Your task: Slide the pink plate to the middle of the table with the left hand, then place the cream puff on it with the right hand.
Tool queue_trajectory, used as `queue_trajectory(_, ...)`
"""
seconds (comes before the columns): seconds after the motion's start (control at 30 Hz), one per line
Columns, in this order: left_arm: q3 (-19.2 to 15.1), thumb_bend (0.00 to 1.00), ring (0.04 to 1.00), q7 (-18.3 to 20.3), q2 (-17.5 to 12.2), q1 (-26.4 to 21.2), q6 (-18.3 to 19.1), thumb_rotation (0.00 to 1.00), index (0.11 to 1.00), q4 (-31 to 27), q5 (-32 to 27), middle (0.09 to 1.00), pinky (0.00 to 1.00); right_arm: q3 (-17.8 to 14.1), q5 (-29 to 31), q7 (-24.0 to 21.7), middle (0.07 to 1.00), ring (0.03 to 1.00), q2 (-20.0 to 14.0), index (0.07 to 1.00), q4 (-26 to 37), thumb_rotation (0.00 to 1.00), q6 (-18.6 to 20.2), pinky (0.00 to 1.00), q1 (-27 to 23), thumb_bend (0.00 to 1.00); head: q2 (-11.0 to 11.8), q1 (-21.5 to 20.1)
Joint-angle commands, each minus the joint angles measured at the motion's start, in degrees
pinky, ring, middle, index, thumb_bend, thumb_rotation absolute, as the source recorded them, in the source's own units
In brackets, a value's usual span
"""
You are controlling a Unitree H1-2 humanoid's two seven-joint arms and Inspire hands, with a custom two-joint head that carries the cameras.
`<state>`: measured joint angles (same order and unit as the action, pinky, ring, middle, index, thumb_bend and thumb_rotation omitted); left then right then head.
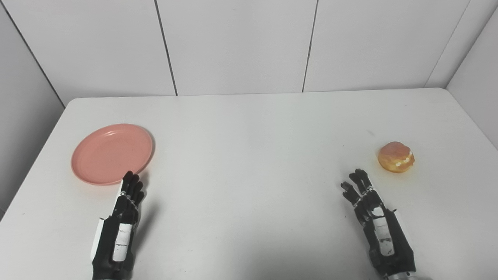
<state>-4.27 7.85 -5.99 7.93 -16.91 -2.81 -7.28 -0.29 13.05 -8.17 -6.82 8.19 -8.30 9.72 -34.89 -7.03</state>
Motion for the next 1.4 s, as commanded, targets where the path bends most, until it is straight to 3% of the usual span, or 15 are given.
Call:
queue_trajectory(0.0,1.57,0.93,0.996,0.87,-0.93,1.39,3.99,0.89,1.000,2.71,1.09,1.000,1.00,0.49,-0.04,-0.31,0.959,0.913,-0.10,0.959,-1.35,0.91,4.17,0.94,1.45,0.89,0.10,0.03)
queue_trajectory(0.33,1.79,0.93,0.993,0.78,-0.70,1.33,3.89,0.89,1.000,3.01,1.12,1.000,1.00,0.40,0.49,-0.77,0.967,0.923,-0.49,0.962,-1.74,0.92,3.87,0.95,1.37,0.89,0.63,1.22)
queue_trajectory(0.57,2.77,0.96,0.998,-0.36,1.01,1.01,2.80,0.89,1.000,4.32,3.21,1.000,1.00,-0.58,1.89,-2.46,0.981,0.936,-1.92,0.977,-4.62,0.94,1.55,0.97,0.91,0.86,3.36,6.54)
queue_trajectory(0.73,3.75,1.00,1.000,-2.35,2.94,0.75,1.92,0.90,1.000,5.46,7.03,1.000,0.99,-1.58,2.45,-3.66,0.987,0.946,-2.88,0.991,-7.38,0.97,0.27,0.98,0.31,0.86,6.49,10.76)
queue_trajectory(1.07,5.91,0.95,1.000,-5.45,4.45,-0.42,-2.83,0.91,1.000,10.15,10.82,1.000,1.00,-3.09,4.26,-6.33,1.000,0.970,-3.92,1.000,-12.97,1.00,-2.47,1.00,-1.31,0.84,10.53,15.56)
queue_trajectory(1.37,7.20,0.90,1.000,-7.45,5.23,-1.16,-5.40,0.90,1.000,12.85,12.64,1.000,1.00,-4.02,4.81,-7.86,1.000,0.968,-4.41,1.000,-16.53,1.00,-4.28,1.00,-2.43,0.82,12.68,17.96)
